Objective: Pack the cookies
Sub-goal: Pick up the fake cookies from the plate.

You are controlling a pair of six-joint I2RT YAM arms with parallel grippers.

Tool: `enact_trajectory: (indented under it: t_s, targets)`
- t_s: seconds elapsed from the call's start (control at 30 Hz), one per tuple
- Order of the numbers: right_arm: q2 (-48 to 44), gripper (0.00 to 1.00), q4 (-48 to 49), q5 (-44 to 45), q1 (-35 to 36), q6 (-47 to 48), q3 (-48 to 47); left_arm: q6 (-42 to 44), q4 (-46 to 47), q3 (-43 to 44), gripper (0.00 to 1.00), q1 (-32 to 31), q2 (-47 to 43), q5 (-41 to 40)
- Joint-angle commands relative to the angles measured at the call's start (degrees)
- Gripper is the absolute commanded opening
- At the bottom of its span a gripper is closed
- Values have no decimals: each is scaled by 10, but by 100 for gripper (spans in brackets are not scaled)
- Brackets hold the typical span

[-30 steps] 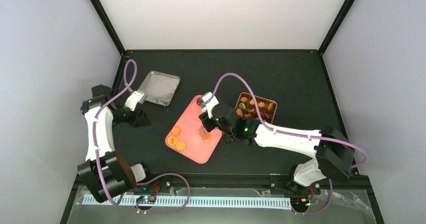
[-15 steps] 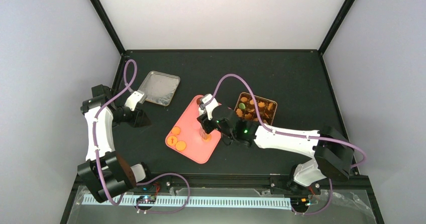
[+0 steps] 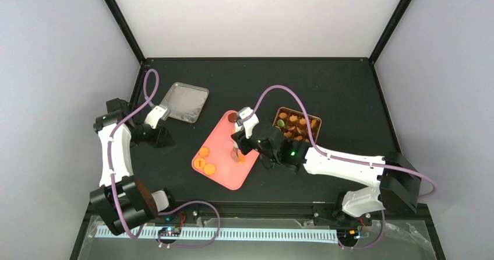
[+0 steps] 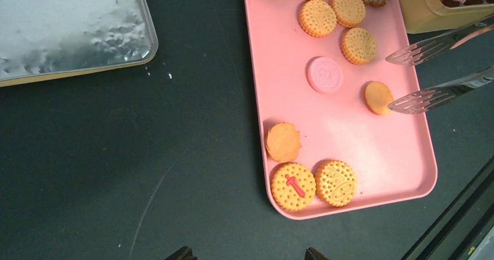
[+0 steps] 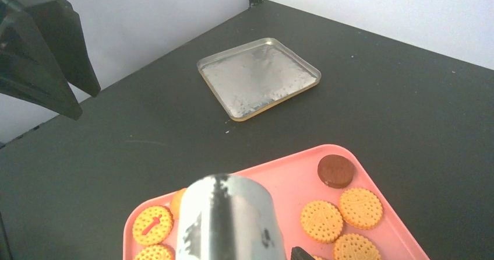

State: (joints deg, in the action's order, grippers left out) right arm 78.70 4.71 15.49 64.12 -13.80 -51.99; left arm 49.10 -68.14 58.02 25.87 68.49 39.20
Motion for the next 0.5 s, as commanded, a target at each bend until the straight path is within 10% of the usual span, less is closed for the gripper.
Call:
enact_trajectory:
  t_s: [0.0, 0.47]
  targets:
    - [1, 37, 14, 5, 4, 0, -9, 8, -5, 4, 50, 5, -5, 9]
    - [43, 36, 27, 6, 4, -2, 2, 7, -5, 3, 50, 5, -7, 5]
